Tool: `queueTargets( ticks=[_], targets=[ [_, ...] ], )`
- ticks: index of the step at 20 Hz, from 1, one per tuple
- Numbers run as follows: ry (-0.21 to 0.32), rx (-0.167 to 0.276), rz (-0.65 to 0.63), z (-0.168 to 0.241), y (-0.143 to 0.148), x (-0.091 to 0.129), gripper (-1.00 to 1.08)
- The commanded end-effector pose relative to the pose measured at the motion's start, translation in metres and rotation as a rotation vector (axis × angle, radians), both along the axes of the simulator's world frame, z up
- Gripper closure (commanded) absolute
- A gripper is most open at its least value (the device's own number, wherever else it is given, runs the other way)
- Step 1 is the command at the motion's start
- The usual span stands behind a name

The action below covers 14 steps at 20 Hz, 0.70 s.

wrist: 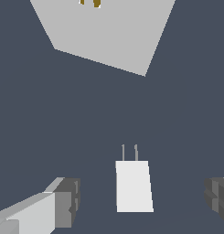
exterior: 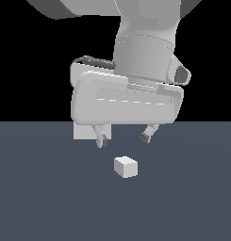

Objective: Plug the charger into the wall socket.

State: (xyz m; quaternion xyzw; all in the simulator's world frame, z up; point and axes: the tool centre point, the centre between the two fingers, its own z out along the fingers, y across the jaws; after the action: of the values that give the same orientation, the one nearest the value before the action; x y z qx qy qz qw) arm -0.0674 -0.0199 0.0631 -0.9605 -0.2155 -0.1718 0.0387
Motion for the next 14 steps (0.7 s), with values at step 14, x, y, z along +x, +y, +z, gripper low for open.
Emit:
queueTargets(
  ticks=[14],
  targets=[
    [-0.002,-0.001,0.006,-0.046,0.0,-0.001,-0.92]
  ],
)
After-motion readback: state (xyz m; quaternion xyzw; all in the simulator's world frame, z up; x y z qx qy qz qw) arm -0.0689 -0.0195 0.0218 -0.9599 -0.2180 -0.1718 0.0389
